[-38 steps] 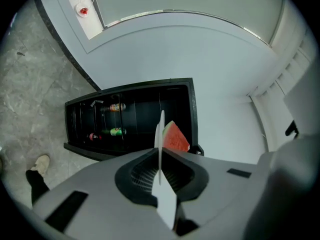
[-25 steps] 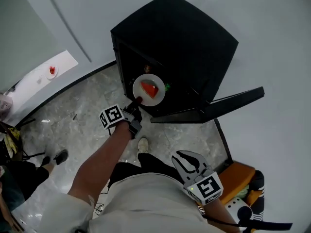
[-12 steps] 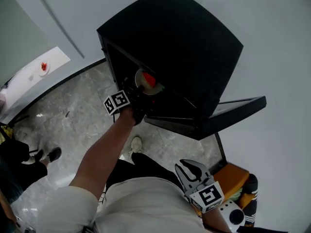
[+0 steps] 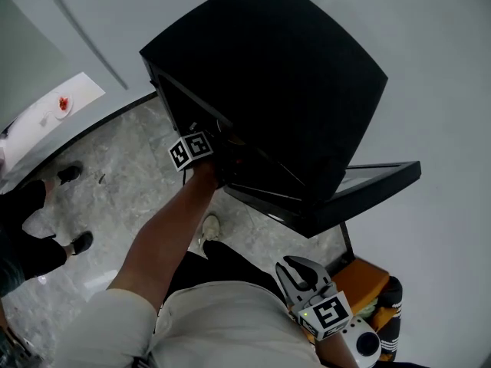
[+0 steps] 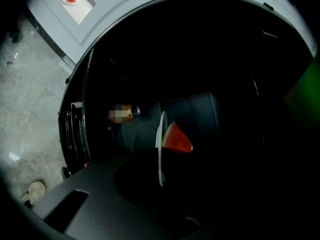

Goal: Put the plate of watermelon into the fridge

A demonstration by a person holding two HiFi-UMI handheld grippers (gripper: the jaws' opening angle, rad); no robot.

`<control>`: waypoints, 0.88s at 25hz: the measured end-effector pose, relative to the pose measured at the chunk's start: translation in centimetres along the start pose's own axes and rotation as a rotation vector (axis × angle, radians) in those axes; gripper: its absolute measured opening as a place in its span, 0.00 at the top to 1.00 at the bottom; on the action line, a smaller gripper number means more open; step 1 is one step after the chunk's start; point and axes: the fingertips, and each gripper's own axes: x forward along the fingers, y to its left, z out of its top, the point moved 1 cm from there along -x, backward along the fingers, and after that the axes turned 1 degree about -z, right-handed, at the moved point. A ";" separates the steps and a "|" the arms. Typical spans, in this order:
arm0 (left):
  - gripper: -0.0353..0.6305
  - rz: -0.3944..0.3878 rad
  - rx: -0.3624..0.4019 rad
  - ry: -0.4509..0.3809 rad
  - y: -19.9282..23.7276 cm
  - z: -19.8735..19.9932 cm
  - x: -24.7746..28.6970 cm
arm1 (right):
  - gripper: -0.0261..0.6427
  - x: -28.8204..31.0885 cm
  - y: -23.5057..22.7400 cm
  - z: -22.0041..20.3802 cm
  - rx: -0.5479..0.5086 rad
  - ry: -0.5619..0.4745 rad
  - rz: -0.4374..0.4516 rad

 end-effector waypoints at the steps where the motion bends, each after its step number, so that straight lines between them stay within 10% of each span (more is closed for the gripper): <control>1: 0.91 0.020 0.018 0.000 0.0 0.1 0.1 | 0.84 0.0 -0.1 0.0 0.002 0.000 0.000; 12: 0.82 0.345 0.425 0.104 0.7 0.3 0.8 | 0.84 0.6 -0.4 -0.4 0.021 0.013 0.012; 22: 0.74 0.378 0.483 0.126 0.4 -0.5 -1.6 | 0.84 0.9 0.6 -0.1 0.004 -0.004 0.019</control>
